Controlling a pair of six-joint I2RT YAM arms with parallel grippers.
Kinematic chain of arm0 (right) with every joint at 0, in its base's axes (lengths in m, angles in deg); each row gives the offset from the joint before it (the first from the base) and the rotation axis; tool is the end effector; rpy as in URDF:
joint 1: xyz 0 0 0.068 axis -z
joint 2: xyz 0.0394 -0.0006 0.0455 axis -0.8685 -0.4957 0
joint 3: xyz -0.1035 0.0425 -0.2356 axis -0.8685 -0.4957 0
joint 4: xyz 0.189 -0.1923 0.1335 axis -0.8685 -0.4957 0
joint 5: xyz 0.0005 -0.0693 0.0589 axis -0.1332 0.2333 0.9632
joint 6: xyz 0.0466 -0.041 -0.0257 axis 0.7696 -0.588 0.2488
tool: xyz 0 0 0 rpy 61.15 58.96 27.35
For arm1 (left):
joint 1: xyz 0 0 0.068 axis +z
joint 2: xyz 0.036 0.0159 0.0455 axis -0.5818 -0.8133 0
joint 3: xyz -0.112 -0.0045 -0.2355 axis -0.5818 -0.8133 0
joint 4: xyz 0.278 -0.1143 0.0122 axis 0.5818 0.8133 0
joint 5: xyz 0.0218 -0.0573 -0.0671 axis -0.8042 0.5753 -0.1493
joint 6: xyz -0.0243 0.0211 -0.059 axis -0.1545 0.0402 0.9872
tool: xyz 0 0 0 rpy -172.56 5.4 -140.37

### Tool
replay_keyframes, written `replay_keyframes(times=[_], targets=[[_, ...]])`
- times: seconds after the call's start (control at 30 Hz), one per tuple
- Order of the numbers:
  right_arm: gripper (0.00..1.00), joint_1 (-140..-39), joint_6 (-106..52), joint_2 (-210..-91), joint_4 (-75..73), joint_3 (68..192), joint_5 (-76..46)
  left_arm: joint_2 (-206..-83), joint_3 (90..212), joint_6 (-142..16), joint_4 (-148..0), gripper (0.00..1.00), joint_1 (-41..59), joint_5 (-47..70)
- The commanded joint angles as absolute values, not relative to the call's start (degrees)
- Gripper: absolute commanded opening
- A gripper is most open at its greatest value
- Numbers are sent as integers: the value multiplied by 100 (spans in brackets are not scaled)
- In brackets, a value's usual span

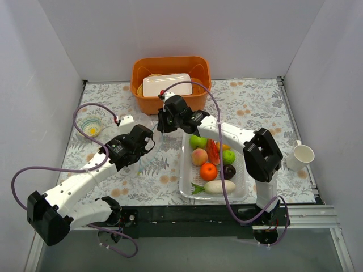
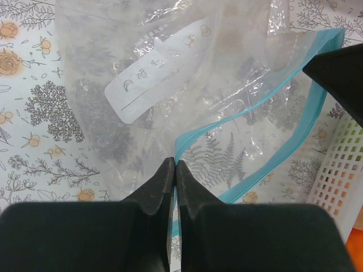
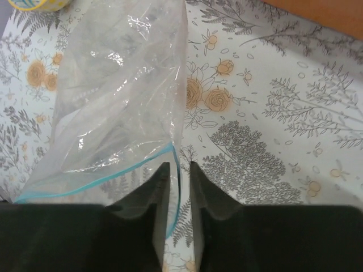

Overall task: Place the food in the zip-top bag and seal the zipper
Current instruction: Open the zipper of the food storage bag, then pick up the fake fruit from the bin.

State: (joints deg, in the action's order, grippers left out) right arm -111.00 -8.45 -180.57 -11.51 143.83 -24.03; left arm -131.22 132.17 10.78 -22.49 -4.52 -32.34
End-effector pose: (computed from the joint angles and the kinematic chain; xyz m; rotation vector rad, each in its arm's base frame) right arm 0.3223 0.3911 0.2304 -0.4708 2.1831 0.7232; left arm 0.2158 -0.1410 0.2526 -1.0978 2.0722 -0.2522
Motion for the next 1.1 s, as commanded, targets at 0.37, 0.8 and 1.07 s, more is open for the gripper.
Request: replay_keyframes(times=[0.37,0.8,1.07], targets=[[64,-10582,-734,-16292,-2075,13392,-3251,-13692,13729,1346,-2417,0,-467,-2986],[61,-10440,-461,-14867,-3263,11642,-4235,-14035,13668,1284,-2778,0,-467,-2239],[59,-10414,-408,-14499,-3501,11088,-4297,-14061,13650,1258,-2848,0,-467,-2230]])
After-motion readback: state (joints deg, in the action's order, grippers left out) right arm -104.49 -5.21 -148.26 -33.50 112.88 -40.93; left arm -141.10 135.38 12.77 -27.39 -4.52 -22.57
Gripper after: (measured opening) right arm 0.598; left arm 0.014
